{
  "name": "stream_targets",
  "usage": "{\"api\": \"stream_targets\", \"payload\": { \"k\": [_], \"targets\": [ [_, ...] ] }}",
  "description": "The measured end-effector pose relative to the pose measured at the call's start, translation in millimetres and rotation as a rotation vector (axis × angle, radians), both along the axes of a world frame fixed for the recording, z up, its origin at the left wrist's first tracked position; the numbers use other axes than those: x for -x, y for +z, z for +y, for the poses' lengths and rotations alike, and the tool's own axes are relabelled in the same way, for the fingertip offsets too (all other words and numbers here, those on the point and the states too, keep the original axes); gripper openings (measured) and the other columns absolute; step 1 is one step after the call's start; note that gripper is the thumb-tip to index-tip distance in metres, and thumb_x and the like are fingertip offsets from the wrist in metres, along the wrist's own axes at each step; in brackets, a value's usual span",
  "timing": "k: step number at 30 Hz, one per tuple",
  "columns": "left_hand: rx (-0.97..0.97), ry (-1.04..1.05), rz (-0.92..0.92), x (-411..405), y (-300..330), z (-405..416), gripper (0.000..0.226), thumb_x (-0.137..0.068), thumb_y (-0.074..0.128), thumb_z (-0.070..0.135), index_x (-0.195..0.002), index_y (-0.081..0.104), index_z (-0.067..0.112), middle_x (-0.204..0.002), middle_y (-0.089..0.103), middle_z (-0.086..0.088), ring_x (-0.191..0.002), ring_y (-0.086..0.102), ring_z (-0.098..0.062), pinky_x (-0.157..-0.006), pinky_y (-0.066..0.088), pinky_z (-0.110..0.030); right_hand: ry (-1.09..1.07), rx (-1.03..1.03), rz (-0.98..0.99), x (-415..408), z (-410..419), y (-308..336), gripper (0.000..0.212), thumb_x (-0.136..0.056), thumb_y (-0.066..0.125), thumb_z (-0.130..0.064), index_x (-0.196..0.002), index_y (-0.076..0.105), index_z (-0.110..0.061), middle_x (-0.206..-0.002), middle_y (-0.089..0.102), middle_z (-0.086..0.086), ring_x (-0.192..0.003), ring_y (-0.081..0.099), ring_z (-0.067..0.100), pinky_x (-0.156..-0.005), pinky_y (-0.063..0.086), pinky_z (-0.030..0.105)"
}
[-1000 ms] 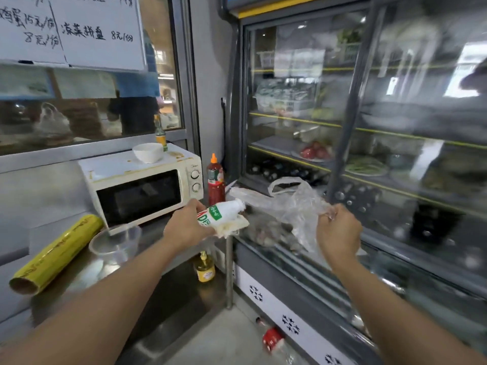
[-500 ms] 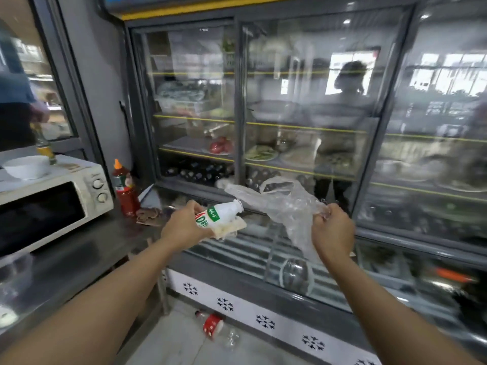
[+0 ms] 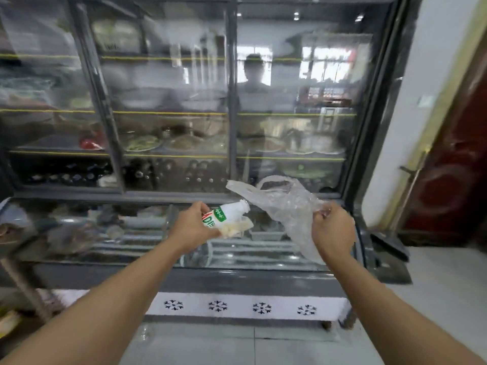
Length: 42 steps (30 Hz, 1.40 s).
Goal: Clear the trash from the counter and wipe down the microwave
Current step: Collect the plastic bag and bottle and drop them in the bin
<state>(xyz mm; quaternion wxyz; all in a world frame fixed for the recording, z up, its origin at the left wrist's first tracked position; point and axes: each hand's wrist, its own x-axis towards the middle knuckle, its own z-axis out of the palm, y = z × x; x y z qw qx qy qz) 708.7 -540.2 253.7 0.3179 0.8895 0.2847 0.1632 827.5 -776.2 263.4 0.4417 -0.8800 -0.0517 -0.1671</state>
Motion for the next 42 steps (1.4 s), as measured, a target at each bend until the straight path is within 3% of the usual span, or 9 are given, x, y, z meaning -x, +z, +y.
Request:
{"api": "stream_targets", "payload": {
  "k": [3,9,14,19,25,29,34,39,42],
  "targets": [
    [0.042,-0.092,-0.005,-39,-5,-57,0.042,-0.066,0.081,0.018,-0.092,0.049,0.023,-0.087,0.063,0.004,-0.064,0.058,-0.013,-0.05,0.044,-0.025,-0.088,0.003,0.003,-20,-65,-2,0.014,-0.09,0.047,-0.013,-0.094,0.058,-0.003,-0.094,0.063,0.02,-0.084,0.056,0.037,-0.068,0.045,0.038],
    [0.006,-0.232,0.042,-115,-9,-155,0.047,-0.063,0.084,0.024,-0.096,0.051,0.023,-0.091,0.064,0.003,-0.076,0.056,-0.014,-0.068,0.047,-0.03,-0.226,-0.028,0.024,-56,-174,-9,0.017,-0.092,0.046,-0.012,-0.097,0.057,-0.001,-0.099,0.062,0.024,-0.091,0.056,0.039,-0.066,0.036,0.034],
    [-0.036,-0.38,0.074,-176,-12,-225,0.049,-0.065,0.085,0.024,-0.099,0.049,0.023,-0.086,0.058,0.01,-0.07,0.053,-0.003,-0.057,0.038,-0.021,-0.351,0.001,0.045,-84,-244,-21,0.016,-0.094,0.042,-0.013,-0.091,0.053,-0.002,-0.089,0.059,0.021,-0.073,0.041,0.027,-0.062,0.03,0.033],
    [-0.012,-0.477,0.059,-248,-22,-283,0.049,-0.062,0.085,0.023,-0.096,0.051,0.024,-0.088,0.063,0.006,-0.068,0.057,-0.009,-0.054,0.041,-0.024,-0.481,-0.043,0.049,-126,-306,-34,0.02,-0.092,0.044,-0.013,-0.096,0.061,-0.003,-0.086,0.063,0.015,-0.074,0.052,0.03,-0.061,0.042,0.035],
    [0.003,-0.617,0.071,-345,-26,-349,0.055,-0.06,0.085,0.029,-0.104,0.052,0.022,-0.098,0.064,0.003,-0.081,0.061,-0.016,-0.067,0.049,-0.029,-0.586,-0.005,0.062,-187,-370,-29,0.013,-0.094,0.044,-0.011,-0.084,0.051,-0.007,-0.079,0.053,0.007,-0.073,0.046,0.024,-0.059,0.032,0.029],
    [-0.043,-0.675,0.093,-406,-23,-384,0.055,-0.06,0.083,0.035,-0.102,0.049,0.026,-0.098,0.065,0.003,-0.083,0.062,-0.017,-0.071,0.053,-0.033,-0.663,-0.021,0.068,-235,-403,-30,0.03,-0.093,0.041,-0.011,-0.064,0.036,-0.016,-0.068,0.047,0.004,-0.07,0.046,0.026,-0.047,0.024,0.027],
    [-0.044,-0.723,0.112,-462,-21,-426,0.057,-0.063,0.083,0.034,-0.106,0.047,0.025,-0.102,0.063,0.004,-0.086,0.062,-0.015,-0.075,0.055,-0.034,-0.718,0.001,0.092,-283,-437,-33,0.018,-0.094,0.041,-0.012,-0.078,0.048,-0.007,-0.075,0.053,0.007,-0.067,0.045,0.025,-0.048,0.025,0.026],
    [-0.057,-0.717,0.123,-516,-22,-459,0.055,-0.063,0.082,0.034,-0.104,0.046,0.026,-0.101,0.063,0.005,-0.085,0.061,-0.014,-0.074,0.054,-0.033,-0.695,-0.028,0.121,-345,-468,-38,0.019,-0.095,0.04,-0.013,-0.08,0.048,-0.006,-0.073,0.051,0.006,-0.061,0.042,0.018,-0.046,0.024,0.025],
    [-0.055,-0.676,0.128,-547,-25,-479,0.052,-0.065,0.081,0.032,-0.103,0.047,0.026,-0.099,0.061,0.006,-0.083,0.06,-0.013,-0.075,0.054,-0.034,-0.641,-0.034,0.106,-389,-489,-44,0.016,-0.095,0.041,-0.012,-0.082,0.049,-0.007,-0.077,0.053,0.008,-0.069,0.046,0.023,-0.048,0.026,0.026]
  ]
}}
